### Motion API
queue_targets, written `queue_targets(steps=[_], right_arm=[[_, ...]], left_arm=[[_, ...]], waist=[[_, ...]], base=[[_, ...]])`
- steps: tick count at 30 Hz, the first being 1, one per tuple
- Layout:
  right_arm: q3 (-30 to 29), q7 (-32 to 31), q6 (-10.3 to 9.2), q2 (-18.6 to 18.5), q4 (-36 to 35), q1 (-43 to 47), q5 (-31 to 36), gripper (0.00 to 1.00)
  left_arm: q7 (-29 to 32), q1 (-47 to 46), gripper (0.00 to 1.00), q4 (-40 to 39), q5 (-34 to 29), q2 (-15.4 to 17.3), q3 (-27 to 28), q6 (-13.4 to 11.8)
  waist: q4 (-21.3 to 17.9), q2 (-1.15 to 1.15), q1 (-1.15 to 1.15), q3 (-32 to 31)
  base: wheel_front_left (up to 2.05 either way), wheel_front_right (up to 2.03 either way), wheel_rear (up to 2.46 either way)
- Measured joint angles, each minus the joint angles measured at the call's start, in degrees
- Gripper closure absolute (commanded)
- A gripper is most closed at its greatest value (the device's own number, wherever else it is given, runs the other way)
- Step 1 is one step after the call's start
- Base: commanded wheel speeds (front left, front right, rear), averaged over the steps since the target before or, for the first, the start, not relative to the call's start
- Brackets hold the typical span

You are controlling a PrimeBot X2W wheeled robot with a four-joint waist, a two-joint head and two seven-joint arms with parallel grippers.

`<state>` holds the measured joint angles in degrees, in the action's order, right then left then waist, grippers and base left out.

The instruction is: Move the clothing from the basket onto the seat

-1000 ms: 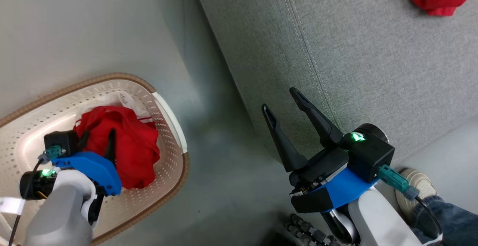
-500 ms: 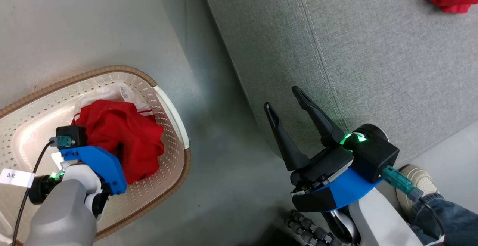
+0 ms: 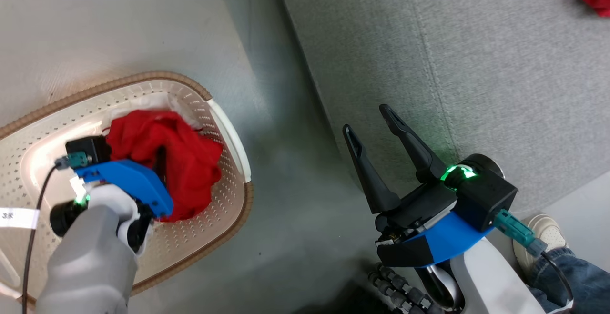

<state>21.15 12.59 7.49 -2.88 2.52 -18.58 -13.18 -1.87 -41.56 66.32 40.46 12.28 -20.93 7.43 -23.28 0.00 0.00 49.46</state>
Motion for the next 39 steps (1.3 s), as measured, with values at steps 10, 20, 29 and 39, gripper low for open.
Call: queue_targets(steps=[10, 20, 29, 39], right_arm=[[-0.62, -1.22, 0.00, 0.00, -1.75, 0.59, 0.97, 0.00], [-1.04, -1.92, 0.00, 0.00, -3.09, 1.20, 1.14, 0.00], [-0.42, -1.99, 0.00, 0.00, -2.79, 1.00, 1.12, 0.00], [2.58, -0.90, 0.00, 0.02, 0.41, -2.35, -0.01, 0.00]], left_arm=[[-1.03, -4.72, 0.00, 2.40, 0.14, -1.43, -0.57, -0.55], [-0.04, -5.69, 1.00, 3.71, -0.60, -1.71, -3.68, -0.30], [-1.03, -5.70, 1.00, 3.25, 0.49, -1.13, -5.11, -0.22], [-4.46, -2.48, 1.00, -2.49, 2.65, 0.35, -8.75, -0.22]], waist=[[1.53, 0.00, 0.00, 1.63], [1.92, 0.00, 0.00, 1.68], [1.86, 0.00, 0.00, 1.18], [2.31, 0.00, 0.00, -2.00]], base=[[0.00, 0.00, 0.00], [0.00, 0.00, 0.00], [0.00, 0.00, 0.00], [0.00, 0.00, 0.00]])
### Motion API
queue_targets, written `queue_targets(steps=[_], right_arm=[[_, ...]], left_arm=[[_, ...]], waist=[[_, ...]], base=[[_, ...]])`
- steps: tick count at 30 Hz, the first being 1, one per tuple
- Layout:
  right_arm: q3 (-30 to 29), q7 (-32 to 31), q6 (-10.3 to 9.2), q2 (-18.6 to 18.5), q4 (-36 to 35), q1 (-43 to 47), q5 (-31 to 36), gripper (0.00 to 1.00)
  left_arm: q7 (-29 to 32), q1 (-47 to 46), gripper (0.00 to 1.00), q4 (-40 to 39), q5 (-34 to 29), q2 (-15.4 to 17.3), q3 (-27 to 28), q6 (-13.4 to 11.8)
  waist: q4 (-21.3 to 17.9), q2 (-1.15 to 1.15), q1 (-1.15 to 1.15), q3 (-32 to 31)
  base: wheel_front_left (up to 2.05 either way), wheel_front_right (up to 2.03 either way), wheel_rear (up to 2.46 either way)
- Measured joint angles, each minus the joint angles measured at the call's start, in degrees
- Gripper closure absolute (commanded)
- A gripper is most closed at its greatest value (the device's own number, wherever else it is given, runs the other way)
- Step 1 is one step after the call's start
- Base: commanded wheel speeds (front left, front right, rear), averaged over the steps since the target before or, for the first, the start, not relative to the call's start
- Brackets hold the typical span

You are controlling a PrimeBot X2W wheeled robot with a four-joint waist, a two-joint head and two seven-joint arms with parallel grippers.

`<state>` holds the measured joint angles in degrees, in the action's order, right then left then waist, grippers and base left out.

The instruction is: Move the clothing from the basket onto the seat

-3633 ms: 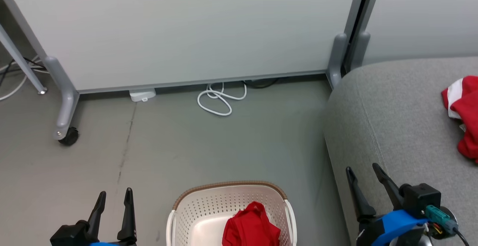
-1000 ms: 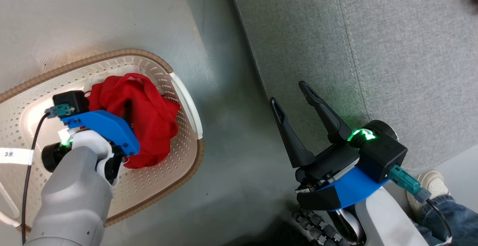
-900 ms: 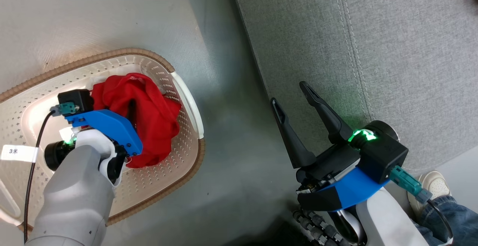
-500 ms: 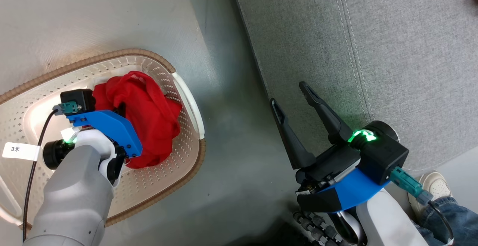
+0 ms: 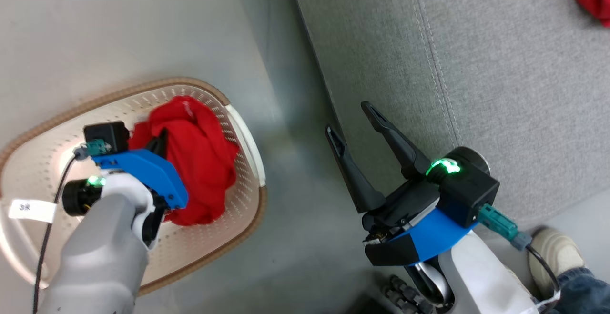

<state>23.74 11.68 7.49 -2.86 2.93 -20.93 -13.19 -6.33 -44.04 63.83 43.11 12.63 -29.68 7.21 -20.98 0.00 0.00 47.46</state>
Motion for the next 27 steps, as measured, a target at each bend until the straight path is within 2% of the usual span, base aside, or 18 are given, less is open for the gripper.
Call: queue_targets(steps=[10, 19, 27], right_arm=[[-0.33, 0.23, 0.00, 0.01, 4.79, -0.76, 0.32, 0.00], [-4.57, -2.93, 0.00, 0.01, 6.90, 2.69, 3.59, 0.00], [-7.46, -5.15, -0.01, 0.02, 6.04, 7.16, 3.39, 0.00]], left_arm=[[-6.46, 7.31, 1.00, -8.95, 3.90, -0.27, -6.59, 0.01], [-8.57, 10.23, 1.00, -17.07, 5.65, -0.62, -11.16, 0.01], [-8.65, 11.60, 1.00, -24.50, 1.21, -1.15, -8.15, 0.01]], waist=[[5.15, 0.00, 0.01, -11.34], [11.77, -0.01, 0.02, -23.88], [16.31, -0.01, 0.02, -33.02]], base=[[0.00, 0.00, 0.00], [0.00, 0.00, 0.00], [0.00, 0.00, 0.00]])
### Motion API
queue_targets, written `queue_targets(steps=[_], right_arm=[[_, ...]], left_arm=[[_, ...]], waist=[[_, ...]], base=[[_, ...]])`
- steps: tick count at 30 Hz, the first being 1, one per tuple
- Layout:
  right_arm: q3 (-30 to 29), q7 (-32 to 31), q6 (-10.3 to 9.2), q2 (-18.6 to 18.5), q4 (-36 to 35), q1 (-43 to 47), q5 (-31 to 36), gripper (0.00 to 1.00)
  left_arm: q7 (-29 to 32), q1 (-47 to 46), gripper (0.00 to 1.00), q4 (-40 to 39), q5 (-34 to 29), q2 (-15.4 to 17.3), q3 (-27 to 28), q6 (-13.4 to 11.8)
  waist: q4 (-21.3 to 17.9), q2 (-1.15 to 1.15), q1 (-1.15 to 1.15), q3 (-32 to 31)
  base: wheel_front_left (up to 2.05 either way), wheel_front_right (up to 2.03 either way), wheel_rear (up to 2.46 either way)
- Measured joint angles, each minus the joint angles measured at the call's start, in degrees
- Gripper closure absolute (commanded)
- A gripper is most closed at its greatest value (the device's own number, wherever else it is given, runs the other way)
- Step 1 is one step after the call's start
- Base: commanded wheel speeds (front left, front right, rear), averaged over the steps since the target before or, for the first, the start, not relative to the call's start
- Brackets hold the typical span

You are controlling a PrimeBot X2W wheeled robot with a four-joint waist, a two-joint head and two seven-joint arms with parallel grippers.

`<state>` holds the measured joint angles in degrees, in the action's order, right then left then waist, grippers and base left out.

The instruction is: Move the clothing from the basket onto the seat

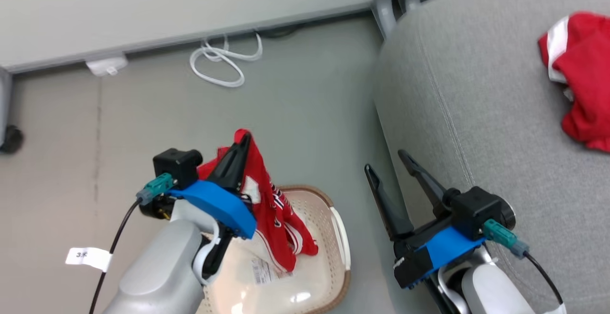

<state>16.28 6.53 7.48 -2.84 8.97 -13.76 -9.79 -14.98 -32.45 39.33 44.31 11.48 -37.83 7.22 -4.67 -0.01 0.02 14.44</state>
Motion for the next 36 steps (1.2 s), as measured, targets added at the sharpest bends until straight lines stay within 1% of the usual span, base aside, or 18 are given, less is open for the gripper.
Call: queue_targets(steps=[6, 12, 18, 22, 25, 36], right_arm=[[-0.34, -1.55, 0.00, 0.00, -0.31, 2.81, -0.37, 0.00], [-1.26, -2.76, 0.01, 0.00, -0.65, 4.67, -0.44, 0.00], [-0.42, -4.09, 0.01, 0.00, -0.63, 6.06, -0.91, 0.00], [0.09, -5.08, 0.01, 0.00, -0.77, 6.15, -0.97, 0.00], [0.52, -6.02, 0.01, 0.01, -0.97, 6.35, -0.92, 0.00], [1.19, -8.25, 0.01, 0.00, -0.34, 5.88, 0.10, 0.00]], left_arm=[[-0.01, -0.49, 1.00, -2.63, -2.58, -0.79, -0.78, 0.00], [1.30, -5.88, 1.00, -4.72, -3.50, -2.08, -2.82, 0.01], [3.16, -11.49, 1.00, -5.68, -4.08, -3.71, -3.53, 0.01], [4.27, -15.47, 1.00, -5.94, -3.86, -5.32, -3.25, -0.22], [5.33, -17.44, 1.00, -5.97, -3.46, -6.41, -3.37, -0.88], [5.78, -18.80, 1.00, -4.24, -2.13, -8.13, -5.68, -1.14]], waist=[[2.47, 0.00, 0.00, -4.84], [4.89, 0.00, -0.01, -8.47], [6.41, 0.00, -0.01, -11.25], [7.08, 0.00, -0.01, -12.15], [7.53, 0.00, -0.02, -12.37], [8.06, 0.00, -0.02, -11.91]], base=[[0.00, 0.00, 0.00], [0.00, 0.00, 0.00], [0.00, 0.00, 0.00], [0.00, 0.00, 0.00], [0.00, 0.00, 0.00], [0.00, 0.00, 0.00]])
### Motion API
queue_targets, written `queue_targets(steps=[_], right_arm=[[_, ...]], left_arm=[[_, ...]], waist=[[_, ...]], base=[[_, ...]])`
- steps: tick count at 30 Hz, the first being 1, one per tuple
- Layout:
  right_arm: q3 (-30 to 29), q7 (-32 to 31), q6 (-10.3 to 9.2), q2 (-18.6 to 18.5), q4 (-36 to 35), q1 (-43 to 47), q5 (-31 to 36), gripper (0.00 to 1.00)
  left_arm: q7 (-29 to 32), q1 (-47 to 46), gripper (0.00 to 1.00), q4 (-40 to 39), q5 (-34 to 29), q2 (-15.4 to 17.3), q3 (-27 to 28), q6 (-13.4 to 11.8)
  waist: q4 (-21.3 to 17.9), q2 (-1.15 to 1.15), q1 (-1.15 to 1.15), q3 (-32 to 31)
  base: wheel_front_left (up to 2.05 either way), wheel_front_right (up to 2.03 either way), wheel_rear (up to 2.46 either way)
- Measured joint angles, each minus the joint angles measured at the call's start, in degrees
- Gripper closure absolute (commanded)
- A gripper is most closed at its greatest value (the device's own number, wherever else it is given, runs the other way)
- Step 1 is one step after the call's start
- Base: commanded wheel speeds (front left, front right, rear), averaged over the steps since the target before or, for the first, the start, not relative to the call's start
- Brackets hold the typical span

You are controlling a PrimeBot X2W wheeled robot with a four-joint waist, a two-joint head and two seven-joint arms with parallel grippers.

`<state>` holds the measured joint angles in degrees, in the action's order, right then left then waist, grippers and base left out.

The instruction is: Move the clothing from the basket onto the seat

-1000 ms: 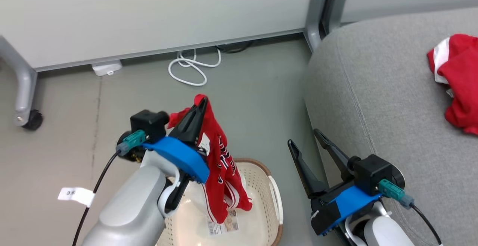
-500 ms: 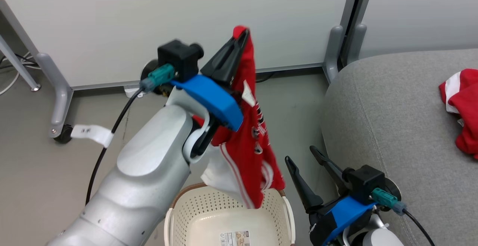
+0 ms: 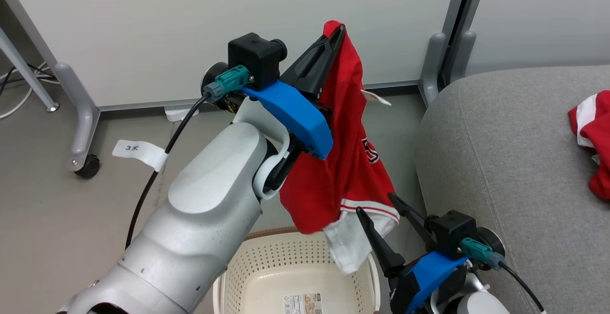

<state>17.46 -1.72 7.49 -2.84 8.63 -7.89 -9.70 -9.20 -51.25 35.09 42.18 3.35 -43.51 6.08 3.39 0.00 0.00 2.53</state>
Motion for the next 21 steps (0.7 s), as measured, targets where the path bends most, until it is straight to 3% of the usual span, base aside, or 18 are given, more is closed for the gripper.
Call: queue_targets(steps=[21], right_arm=[[2.46, 1.31, 0.00, 0.01, 14.39, -12.27, -2.15, 0.00]], left_arm=[[-1.26, -1.47, 1.00, -0.14, 4.42, -0.41, -6.26, -0.52]], waist=[[-0.45, 0.00, 0.00, 0.25]], base=[[0.00, 0.00, 0.00]])
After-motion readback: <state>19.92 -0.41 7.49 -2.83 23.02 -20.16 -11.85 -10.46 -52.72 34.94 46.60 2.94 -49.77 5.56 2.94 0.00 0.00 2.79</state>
